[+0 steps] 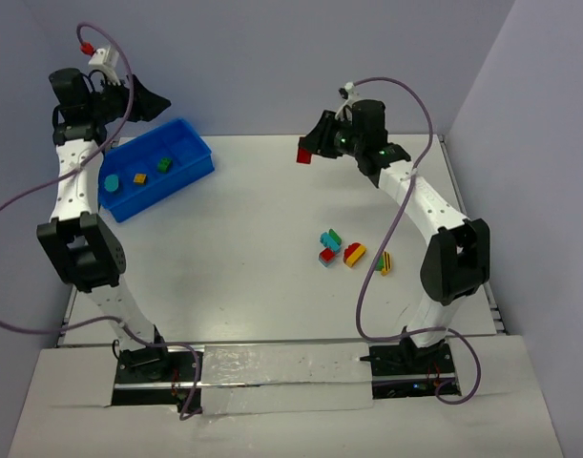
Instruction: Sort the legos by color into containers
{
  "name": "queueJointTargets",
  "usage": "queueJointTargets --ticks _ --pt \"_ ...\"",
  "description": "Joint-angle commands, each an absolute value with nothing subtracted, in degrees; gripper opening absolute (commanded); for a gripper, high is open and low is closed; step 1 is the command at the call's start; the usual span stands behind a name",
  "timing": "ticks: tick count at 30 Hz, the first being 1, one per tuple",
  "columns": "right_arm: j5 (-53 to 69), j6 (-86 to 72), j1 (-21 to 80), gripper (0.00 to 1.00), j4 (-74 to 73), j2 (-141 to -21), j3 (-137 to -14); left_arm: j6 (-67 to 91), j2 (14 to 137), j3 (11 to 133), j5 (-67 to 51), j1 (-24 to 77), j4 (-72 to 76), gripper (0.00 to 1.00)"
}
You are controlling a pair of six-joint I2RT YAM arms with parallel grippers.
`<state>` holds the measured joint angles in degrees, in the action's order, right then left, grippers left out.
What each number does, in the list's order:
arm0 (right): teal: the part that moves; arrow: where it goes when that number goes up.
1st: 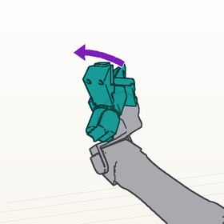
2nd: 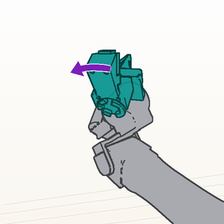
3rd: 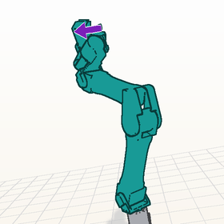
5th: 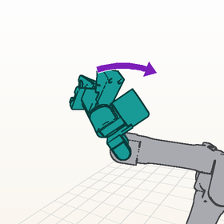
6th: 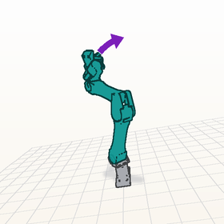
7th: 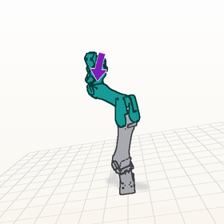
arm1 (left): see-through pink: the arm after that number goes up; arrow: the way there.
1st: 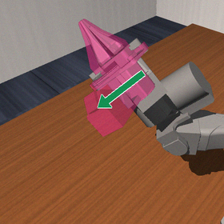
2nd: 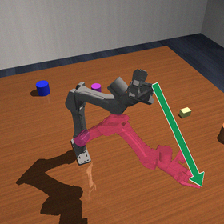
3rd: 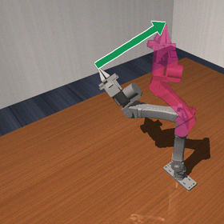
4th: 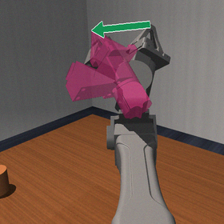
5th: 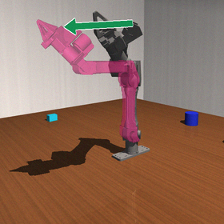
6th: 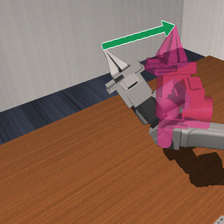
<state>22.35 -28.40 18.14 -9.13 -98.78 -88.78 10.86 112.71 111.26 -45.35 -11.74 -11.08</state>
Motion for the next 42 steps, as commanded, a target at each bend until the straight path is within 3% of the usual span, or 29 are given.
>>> queueJointTargets --ticks 1,7,11,15,19,28,42 --pt "27.7 -23.4 22.1 0.0 0.3 -99.7 -92.1 21.3 104.2 101.7 -62.6 -11.7 -15.3 0.74" --pt "30.7 -21.3 25.7 0.0 18.5 -98.1 -87.5 33.8 94.2 83.2 -68.0 -9.5 -7.6 0.75" --pt "31.0 -18.8 28.1 0.0 33.0 -96.9 -82.3 41.6 93.2 79.0 -72.2 -7.1 -1.6 0.74" --pt "30.8 -19.6 30.7 0.0 29.1 -99.3 -87.7 42.6 90.7 77.3 -72.7 -5.0 5.5 0.76" --pt "28.2 -32.1 30.8 0.0 25.9 -102.3 -91.6 34.0 87.8 75.1 -72.7 -2.5 4.0 0.77" --pt "30.7 -50.7 30.8 0.0 26.9 -105.1 -92.0 48.0 86.6 69.0 -71.2 1.0 30.4 0.74" --pt "34.4 -52.6 31.5 0.0 31.8 -103.8 -89.9 46.4 90.4 74.7 -63.4 4.3 26.5 0.65"
